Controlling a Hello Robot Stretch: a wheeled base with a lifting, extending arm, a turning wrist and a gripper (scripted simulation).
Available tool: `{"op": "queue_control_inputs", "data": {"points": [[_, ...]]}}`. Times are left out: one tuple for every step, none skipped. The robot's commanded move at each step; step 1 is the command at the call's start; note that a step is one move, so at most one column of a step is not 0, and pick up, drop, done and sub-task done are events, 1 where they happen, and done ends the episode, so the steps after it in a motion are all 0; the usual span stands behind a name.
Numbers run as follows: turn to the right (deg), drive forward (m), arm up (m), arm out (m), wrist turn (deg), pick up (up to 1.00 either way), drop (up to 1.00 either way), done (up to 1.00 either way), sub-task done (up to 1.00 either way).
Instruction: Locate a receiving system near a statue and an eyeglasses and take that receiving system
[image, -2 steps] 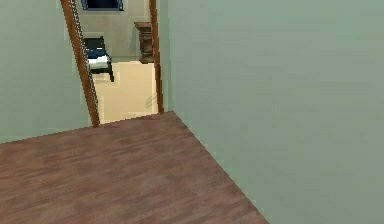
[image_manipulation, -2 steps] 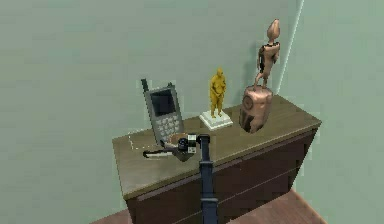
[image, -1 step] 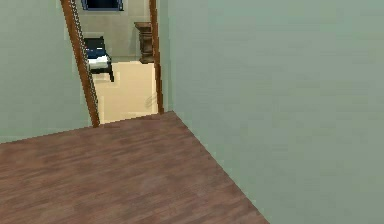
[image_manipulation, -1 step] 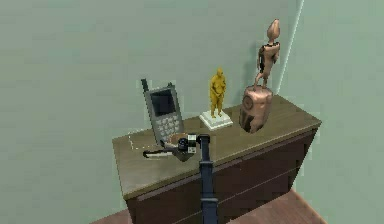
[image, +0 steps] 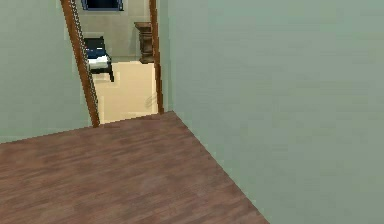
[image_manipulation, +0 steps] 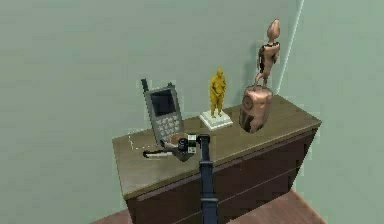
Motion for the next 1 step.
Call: {"op": "queue_control_inputs", "data": {"points": [[0.0, 0.0, 0.0, 0.0, 0.0, 0.0, 0.0, 1.0, 0.0]]}}
